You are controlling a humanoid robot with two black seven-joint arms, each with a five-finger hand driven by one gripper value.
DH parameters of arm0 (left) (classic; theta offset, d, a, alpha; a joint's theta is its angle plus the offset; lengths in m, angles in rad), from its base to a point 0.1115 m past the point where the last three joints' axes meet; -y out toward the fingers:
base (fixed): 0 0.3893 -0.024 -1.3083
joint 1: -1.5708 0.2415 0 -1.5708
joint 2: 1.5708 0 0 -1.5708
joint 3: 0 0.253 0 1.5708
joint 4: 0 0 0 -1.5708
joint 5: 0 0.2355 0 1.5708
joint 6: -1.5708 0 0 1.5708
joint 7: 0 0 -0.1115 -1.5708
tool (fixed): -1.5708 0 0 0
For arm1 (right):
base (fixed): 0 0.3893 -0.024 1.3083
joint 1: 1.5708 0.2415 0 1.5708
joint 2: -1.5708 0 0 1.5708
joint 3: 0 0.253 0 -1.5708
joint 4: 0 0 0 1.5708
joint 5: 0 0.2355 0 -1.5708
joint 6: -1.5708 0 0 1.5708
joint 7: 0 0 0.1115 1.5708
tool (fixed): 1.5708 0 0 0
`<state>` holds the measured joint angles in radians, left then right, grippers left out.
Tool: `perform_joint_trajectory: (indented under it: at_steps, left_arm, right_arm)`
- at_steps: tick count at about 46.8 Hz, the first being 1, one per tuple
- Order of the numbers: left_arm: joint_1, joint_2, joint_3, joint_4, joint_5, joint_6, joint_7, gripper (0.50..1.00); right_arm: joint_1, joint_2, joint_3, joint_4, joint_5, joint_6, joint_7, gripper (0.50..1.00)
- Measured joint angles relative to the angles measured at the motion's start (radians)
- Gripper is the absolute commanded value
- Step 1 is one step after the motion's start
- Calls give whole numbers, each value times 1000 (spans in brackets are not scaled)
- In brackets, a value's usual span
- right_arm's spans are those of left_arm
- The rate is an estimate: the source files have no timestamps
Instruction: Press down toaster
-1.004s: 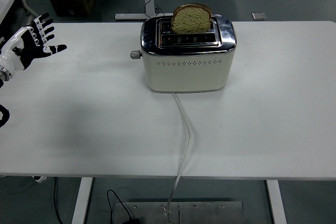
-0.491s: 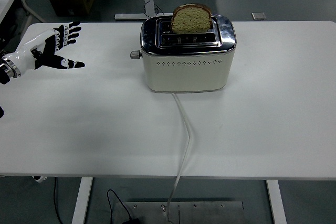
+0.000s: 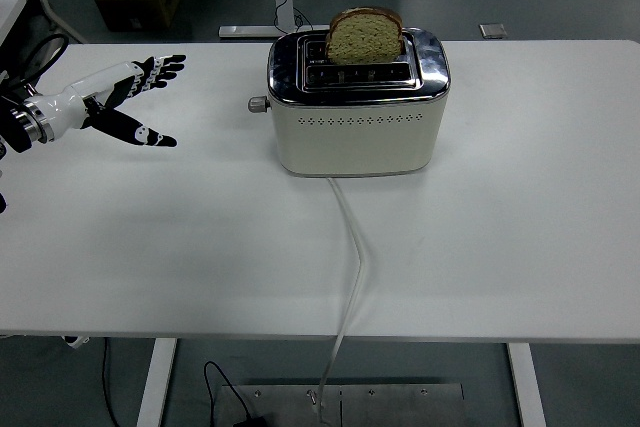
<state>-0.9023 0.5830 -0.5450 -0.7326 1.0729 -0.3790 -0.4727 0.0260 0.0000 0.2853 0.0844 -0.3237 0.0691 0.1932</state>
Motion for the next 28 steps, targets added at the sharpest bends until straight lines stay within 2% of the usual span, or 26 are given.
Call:
perform_joint_trajectory:
  at_steps: [16, 28]
  left_arm:
    - [-8, -12, 4, -11, 136, 0, 2, 1000]
    - [-7, -5, 4, -78, 182, -1, 2, 1000]
  right_arm:
    - [0, 0, 0, 0, 0, 0, 0, 998]
    - [0, 0, 0, 0, 0, -1, 0, 998]
